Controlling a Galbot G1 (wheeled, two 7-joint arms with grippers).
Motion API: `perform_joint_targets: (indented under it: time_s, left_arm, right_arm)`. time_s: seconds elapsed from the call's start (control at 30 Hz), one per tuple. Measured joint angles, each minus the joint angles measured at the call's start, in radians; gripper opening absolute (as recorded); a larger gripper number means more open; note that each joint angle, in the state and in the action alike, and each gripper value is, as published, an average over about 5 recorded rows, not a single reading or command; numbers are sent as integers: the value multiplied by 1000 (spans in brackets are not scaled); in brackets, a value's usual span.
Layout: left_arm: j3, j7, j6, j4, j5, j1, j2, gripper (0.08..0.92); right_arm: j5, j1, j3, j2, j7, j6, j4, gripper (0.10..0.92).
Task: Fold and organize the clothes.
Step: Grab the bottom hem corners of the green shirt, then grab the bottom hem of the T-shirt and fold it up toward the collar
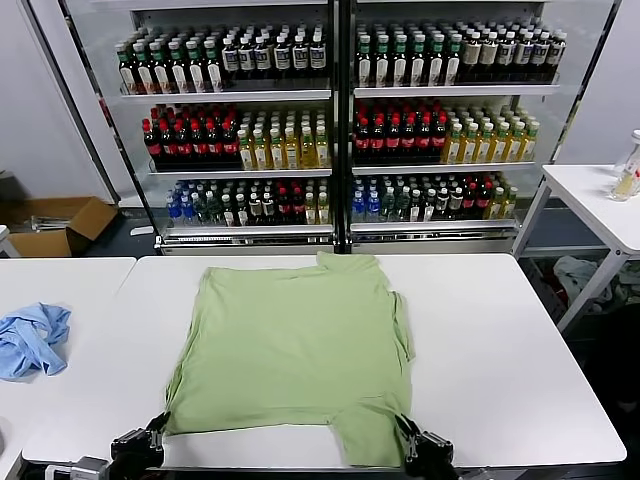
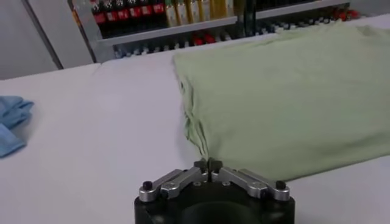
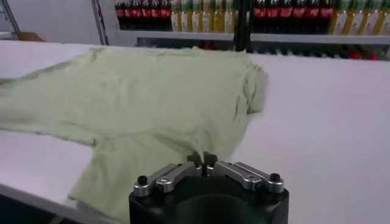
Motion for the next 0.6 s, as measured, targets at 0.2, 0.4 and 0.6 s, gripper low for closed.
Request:
perform_joint_targets:
  time_s: [0.2, 0.4, 0.6]
  left_arm:
    - [2, -14, -7, -54, -5, 66, 13, 84]
    - [-7, -24, -9, -104, 13, 144, 11, 84]
    - [-35, -25, -5, -153, 28, 208, 10, 84]
  right_arm:
    - [-23, -99, 70, -12, -32, -6, 57, 117]
    - [-50, -189, 118, -10, -59, -2, 105, 117]
    - [-53, -217, 134, -14, -62, -1, 140, 117]
